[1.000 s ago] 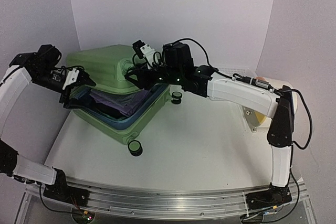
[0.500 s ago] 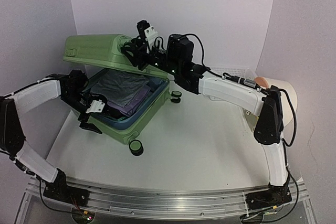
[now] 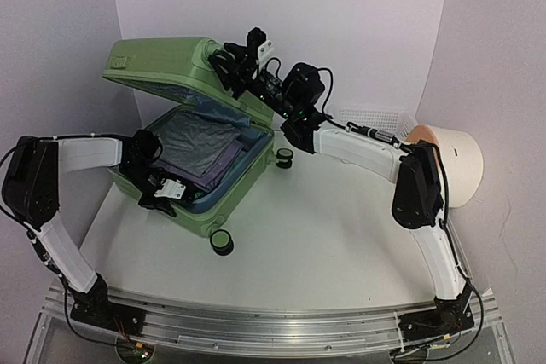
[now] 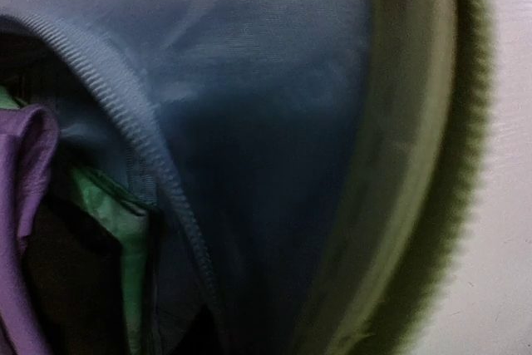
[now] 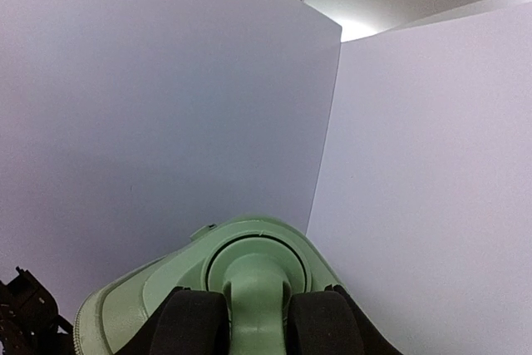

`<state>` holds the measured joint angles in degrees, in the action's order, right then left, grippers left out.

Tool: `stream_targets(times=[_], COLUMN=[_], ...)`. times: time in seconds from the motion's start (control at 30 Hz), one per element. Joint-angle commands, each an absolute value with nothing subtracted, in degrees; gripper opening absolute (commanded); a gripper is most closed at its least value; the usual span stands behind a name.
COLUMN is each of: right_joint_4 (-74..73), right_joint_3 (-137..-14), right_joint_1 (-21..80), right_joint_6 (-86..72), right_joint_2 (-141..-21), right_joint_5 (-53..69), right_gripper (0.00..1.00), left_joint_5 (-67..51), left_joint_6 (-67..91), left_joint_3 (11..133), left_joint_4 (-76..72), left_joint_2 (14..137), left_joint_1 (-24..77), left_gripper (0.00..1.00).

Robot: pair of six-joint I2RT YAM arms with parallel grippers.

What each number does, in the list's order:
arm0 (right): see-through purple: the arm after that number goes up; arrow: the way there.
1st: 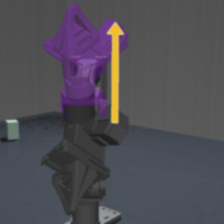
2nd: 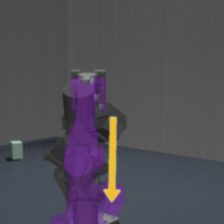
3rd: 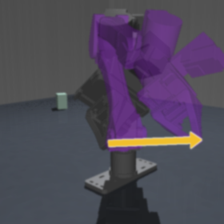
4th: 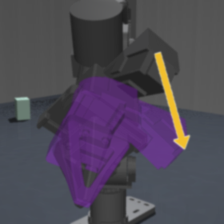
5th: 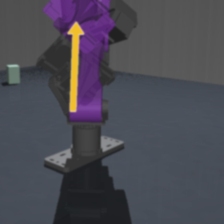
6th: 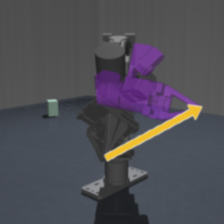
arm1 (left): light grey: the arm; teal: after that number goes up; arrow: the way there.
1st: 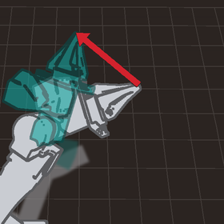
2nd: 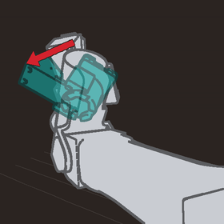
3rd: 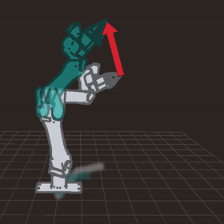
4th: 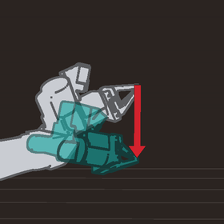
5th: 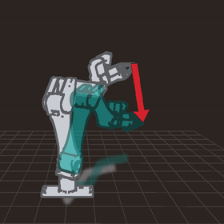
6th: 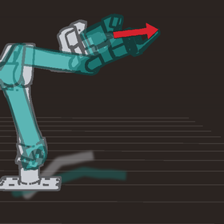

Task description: Open, take out, and arrange the luggage

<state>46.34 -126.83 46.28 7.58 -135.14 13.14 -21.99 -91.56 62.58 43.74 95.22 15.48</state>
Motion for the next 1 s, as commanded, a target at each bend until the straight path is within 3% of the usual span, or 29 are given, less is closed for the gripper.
stream_targets(times=[0.0, 0.27, 0.5, 0.53, 0.63, 0.7, 0.8, 0.97], right_joint_4=[48.0, 53.4, 56.3, 56.5, 57.2, 57.3, 57.4, 57.4], right_joint_3=[-129.6, -134.2, -136.9, -136.2, -133.4, -132.8, -133.0, -133.1], right_joint_1=[39.4, 38.2, 37.6, 37.6, 37.3, 37.1, 36.6, 35.7], right_joint_6=[9.2, 8.6, 6.2, 6.4, 6.5, 6.7, 6.7, 6.5], right_joint_2=[-139.5, -144.7, -148.5, -148.1, -146.7, -146.5, -146.8, -147.0], right_joint_5=[-1.6, -6.5, -8.8, -9.0, -9.1, -9.1, -9.0, -9.2], right_gripper=[0.00, 0.00, 0.00, 0.00, 0.00, 0.00, 0.00, 0.00], left_joint_5=[-24.0, -30.8, -26.2, -26.1, -26.6, -26.9, -26.6, -27.2], left_joint_6=[-79.2, -52.3, -49.6, -50.7, -53.7, -55.2, -56.9, -61.2], left_joint_3=[64.1, 77.1, 84.2, 84.2, 85.3, 85.6, 87.6, 94.5], left_joint_4=[39.9, 35.7, 30.9, 31.7, 36.7, 37.6, 39.0, 46.1], left_joint_2=[97.9, 105.6, 111.5, 111.5, 110.5, 108.7, 106.5, 104.6], left_joint_1=[21.0, 28.5, 30.4, 30.4, 30.3, 30.3, 30.3, 30.3], left_gripper=[0.00, 0.00, 0.01, 0.06, 0.55, 0.72, 0.88, 0.96])
